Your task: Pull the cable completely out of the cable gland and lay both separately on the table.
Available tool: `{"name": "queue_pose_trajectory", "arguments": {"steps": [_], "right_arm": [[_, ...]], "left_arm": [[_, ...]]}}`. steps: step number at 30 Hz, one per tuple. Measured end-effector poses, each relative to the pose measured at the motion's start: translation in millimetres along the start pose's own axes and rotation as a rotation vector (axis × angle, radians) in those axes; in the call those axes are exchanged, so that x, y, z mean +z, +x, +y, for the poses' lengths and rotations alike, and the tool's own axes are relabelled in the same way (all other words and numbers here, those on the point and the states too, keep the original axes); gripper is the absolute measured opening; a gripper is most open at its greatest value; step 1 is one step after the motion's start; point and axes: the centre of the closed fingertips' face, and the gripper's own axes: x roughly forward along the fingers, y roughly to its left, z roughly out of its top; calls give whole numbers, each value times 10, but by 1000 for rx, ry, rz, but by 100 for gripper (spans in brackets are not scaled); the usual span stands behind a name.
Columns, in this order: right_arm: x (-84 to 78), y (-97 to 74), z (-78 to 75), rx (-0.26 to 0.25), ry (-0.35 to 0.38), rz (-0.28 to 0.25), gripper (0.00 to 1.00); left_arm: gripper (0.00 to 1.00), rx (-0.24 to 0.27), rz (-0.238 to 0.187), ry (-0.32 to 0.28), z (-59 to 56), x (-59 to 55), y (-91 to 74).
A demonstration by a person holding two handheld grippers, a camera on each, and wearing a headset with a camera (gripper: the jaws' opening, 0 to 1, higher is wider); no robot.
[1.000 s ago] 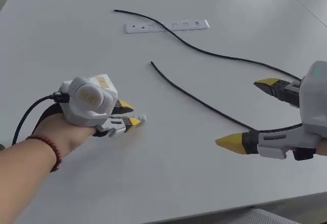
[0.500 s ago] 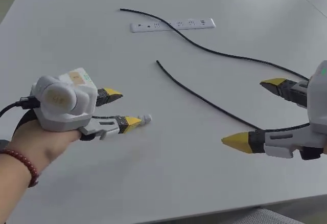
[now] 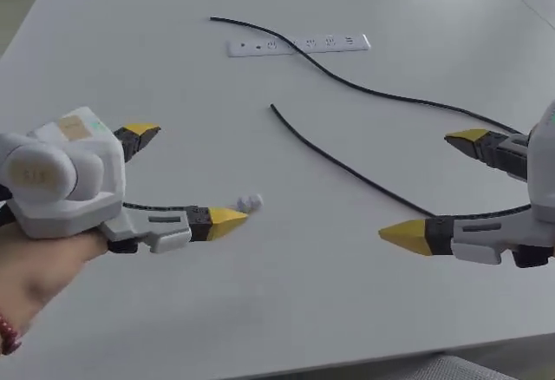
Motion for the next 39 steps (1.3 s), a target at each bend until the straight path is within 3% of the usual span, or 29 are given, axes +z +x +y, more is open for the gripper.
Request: {"name": "queue_pose_trajectory", "arguments": {"steps": [2, 7, 9, 10, 16, 22, 27, 39], "right_arm": [[3, -7, 1, 0, -1, -6, 91], [-2, -27, 3, -2, 9, -12, 90], [-9, -30, -1, -5, 14, -11, 92], [-13, -37, -1, -5, 12, -12, 91], [-32, -33, 24, -3, 21, -17, 92], [-69, -44, 60, -8, 52, -22, 94], [-36, -89, 78, -17, 64, -42, 96], [-17, -187, 77, -37, 58, -58, 97]], "left_arm": [[99, 11, -20, -35, -6, 17, -66], [99, 54, -8, -74, 3, -80, -298], [99, 85, -33, -83, 41, -83, -391], [99, 102, -12, -111, 59, -150, -457], [99, 188, 0, -159, 144, -302, -790], [99, 314, -46, -225, 264, -300, -1139], [99, 357, -56, -230, 268, -308, -1259], [99, 350, -45, -227, 82, -307, -1258]]}}
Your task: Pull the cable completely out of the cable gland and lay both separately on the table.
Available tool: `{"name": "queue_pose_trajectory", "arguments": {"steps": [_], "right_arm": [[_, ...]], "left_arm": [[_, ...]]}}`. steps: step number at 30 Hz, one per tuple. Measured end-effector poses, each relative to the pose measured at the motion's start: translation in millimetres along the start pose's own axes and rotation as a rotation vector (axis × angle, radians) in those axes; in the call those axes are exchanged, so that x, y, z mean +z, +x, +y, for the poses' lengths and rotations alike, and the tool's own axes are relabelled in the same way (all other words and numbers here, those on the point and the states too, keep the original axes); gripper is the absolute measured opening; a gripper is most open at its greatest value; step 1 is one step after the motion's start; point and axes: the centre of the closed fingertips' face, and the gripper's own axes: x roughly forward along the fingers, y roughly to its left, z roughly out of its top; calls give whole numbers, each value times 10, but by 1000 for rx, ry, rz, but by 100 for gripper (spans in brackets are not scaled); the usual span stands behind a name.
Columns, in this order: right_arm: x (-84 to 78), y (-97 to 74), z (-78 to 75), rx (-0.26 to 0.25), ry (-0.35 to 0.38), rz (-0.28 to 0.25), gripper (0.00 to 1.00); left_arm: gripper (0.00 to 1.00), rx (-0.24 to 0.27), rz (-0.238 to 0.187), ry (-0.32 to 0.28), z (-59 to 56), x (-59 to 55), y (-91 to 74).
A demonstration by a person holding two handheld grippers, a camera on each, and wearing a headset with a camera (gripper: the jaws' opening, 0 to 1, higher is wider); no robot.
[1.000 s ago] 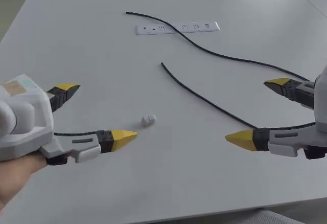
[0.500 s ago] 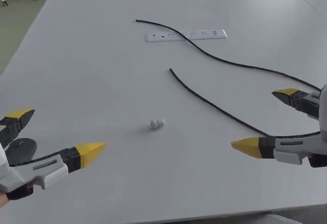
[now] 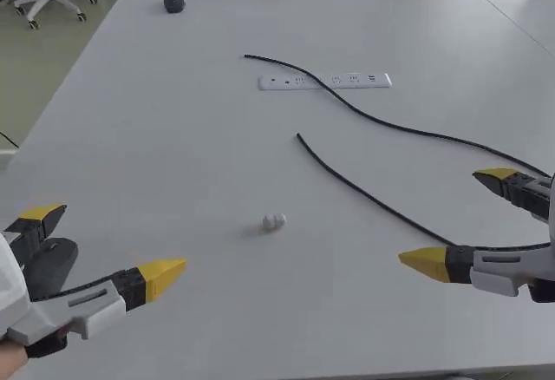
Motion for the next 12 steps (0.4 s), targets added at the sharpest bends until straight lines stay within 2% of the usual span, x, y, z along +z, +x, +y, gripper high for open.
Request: {"name": "queue_pose_trajectory", "arguments": {"steps": [10, 12], "right_arm": [[7, -89, -56, -21, 26, -22, 95], [-4, -92, -49, -19, 34, -21, 95]], "left_arm": [[99, -4, 14, 4, -43, 16, -2], [99, -8, 22, 10, -80, 17, 17]]}}
